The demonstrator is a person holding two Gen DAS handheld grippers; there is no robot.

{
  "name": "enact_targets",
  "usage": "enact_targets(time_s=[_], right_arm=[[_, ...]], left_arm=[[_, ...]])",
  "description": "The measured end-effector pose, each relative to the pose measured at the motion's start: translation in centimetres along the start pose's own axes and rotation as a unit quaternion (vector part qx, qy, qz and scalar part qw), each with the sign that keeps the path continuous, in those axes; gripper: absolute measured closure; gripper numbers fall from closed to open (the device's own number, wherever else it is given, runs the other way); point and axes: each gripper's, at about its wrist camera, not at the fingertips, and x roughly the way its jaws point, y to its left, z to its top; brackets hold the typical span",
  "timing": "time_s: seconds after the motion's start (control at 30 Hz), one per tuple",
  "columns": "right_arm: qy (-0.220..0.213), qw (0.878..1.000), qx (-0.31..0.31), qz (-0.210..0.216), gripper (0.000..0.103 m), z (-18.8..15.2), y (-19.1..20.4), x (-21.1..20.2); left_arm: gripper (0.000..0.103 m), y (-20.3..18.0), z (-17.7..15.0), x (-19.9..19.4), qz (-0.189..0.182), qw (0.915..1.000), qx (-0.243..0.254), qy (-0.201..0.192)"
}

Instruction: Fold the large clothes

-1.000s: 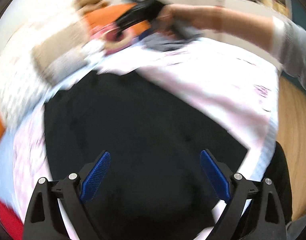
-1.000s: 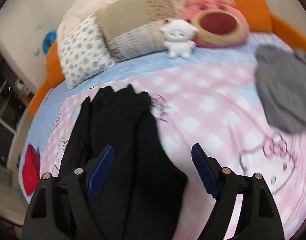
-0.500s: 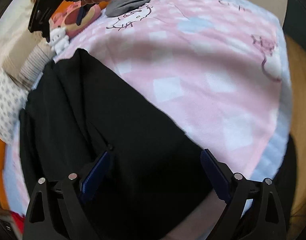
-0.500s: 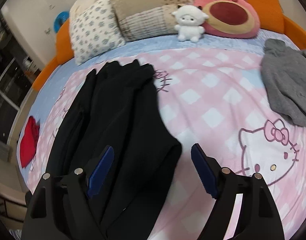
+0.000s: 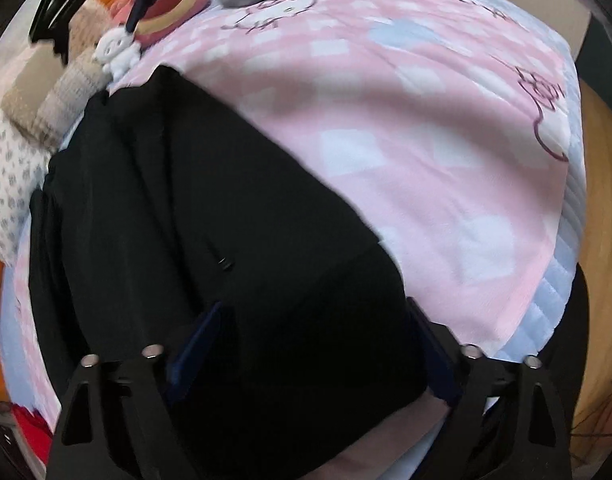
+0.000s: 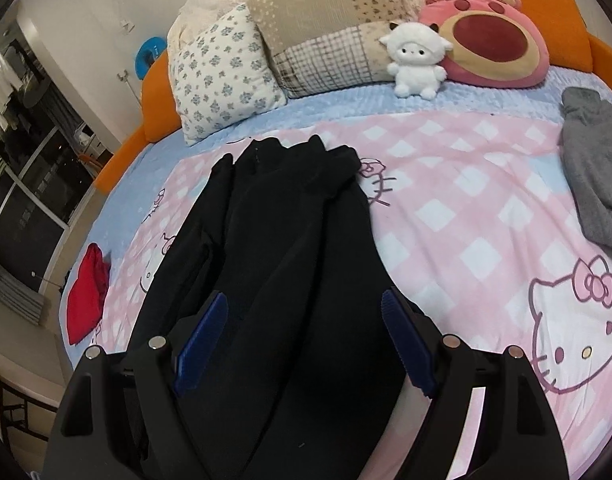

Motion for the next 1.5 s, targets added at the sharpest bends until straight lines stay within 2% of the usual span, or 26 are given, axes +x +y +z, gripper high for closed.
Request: enact_targets(time_s=[0.03, 0.07, 0.13, 0.23, 0.33, 0.47, 0.53, 0.57, 0.67, 0.7, 0.8, 0.87, 0.9, 0.97, 1.0, 1.03, 1.07, 1.13, 1.2, 1.23, 1.33, 1.5], right_arm=[[-0.001, 1.000, -0.003, 0.000, 0.024, 0.1, 0.3, 0.2], [0.000, 1.000, -0.005, 0.000, 0.024, 0.2, 0.3, 0.4], [0.001, 1.000, -0.006, -0.005, 0.024, 0.3, 0.4, 0.8], [0.007, 1.000, 0.006, -0.017, 0.024, 0.7, -0.4, 1.7], [0.000, 0.999, 0.023, -0.026, 0.024, 1.3, -1.9, 2.2], [0.002, 0.997, 0.062, -0.049, 0.024, 2.6, -5.4, 3.1], [0.023, 0.995, 0.076, -0.053, 0.024, 2.9, -6.9, 4.3], [0.033, 0.995, 0.083, -0.051, 0.024, 3.0, -7.5, 5.0], [0.063, 0.993, 0.103, -0.007, 0.032, 2.6, -8.6, 7.0], [0.069, 0.992, 0.103, -0.006, 0.036, 2.4, -8.6, 7.3], [0.105, 0.990, 0.098, -0.015, 0.036, 1.4, -8.9, 8.6], [0.124, 0.987, 0.100, 0.002, 0.048, 0.6, -8.8, 9.0], [0.133, 0.986, 0.097, 0.013, 0.060, 0.2, -8.6, 9.1], [0.145, 0.986, 0.077, 0.019, 0.068, -0.3, -7.9, 9.3], [0.147, 0.987, 0.067, 0.014, 0.079, -0.5, -7.5, 9.2], [0.147, 0.987, 0.064, 0.011, 0.085, -0.5, -7.4, 9.1], [0.145, 0.987, 0.066, 0.010, 0.085, -0.5, -7.3, 9.0], [0.139, 0.988, 0.068, 0.006, 0.089, -0.2, -7.2, 8.6], [0.130, 0.989, 0.070, 0.002, 0.089, 0.1, -6.8, 8.0], [0.125, 0.989, 0.074, 0.003, 0.090, 0.3, -6.6, 7.7], [0.094, 0.991, 0.095, 0.031, 0.090, 1.0, -5.4, 6.3], [0.067, 0.993, 0.072, 0.060, 0.091, 3.5, 0.3, 5.4]], left_arm=[[0.031, 0.6, -0.2, 0.1, -0.023, 0.9997, -0.012, 0.005], [0.034, 0.9, -0.4, 0.1, -0.042, 0.9989, -0.018, 0.006], [0.045, 1.0, -0.2, -0.1, -0.041, 0.9991, -0.010, -0.002], [0.054, 0.6, -0.5, -0.2, -0.049, 0.9987, -0.006, -0.010], [0.058, 0.5, -0.4, -0.6, -0.044, 0.9989, -0.004, -0.016], [0.058, -0.3, -0.3, -1.5, -0.023, 0.9993, 0.010, -0.027], [0.057, -0.9, -0.3, -2.2, -0.019, 0.9991, 0.016, -0.035], [0.058, -1.1, -0.4, -2.5, -0.032, 0.9985, 0.017, -0.041], [0.058, -0.6, 0.1, -1.5, -0.039, 0.9985, 0.015, -0.035], [0.058, -0.4, 0.1, -1.0, -0.043, 0.9987, 0.009, -0.028], [0.063, 0.4, -0.1, -0.6, -0.061, 0.9976, -0.007, -0.032], [0.066, 0.7, 0.0, -0.7, -0.064, 0.9972, -0.014, -0.035], [0.066, 0.7, 0.0, -0.8, -0.068, 0.9969, -0.016, -0.035], [0.069, 0.9, -0.1, -1.0, -0.076, 0.9960, -0.022, -0.040], [0.076, 1.4, 0.1, -1.0, -0.083, 0.9952, -0.029, -0.042], [0.079, 2.0, 0.2, -1.1, -0.095, 0.9938, -0.038, -0.045], [0.080, 2.3, 0.2, -1.4, -0.105, 0.9921, -0.048, -0.048], [0.082, 3.7, -0.2, -2.0, -0.139, 0.9855, -0.078, -0.060], [0.082, 5.5, -0.7, -2.4, -0.182, 0.9740, -0.115, -0.072], [0.082, 6.6, -1.1, -2.6, -0.210, 0.9649, -0.137, -0.078], [0.082, 9.1, -2.6, -3.9, -0.261, 0.9439, -0.176, -0.100], [0.083, 12.8, -6.0, -7.5, -0.282, 0.9192, -0.230, -0.150]])
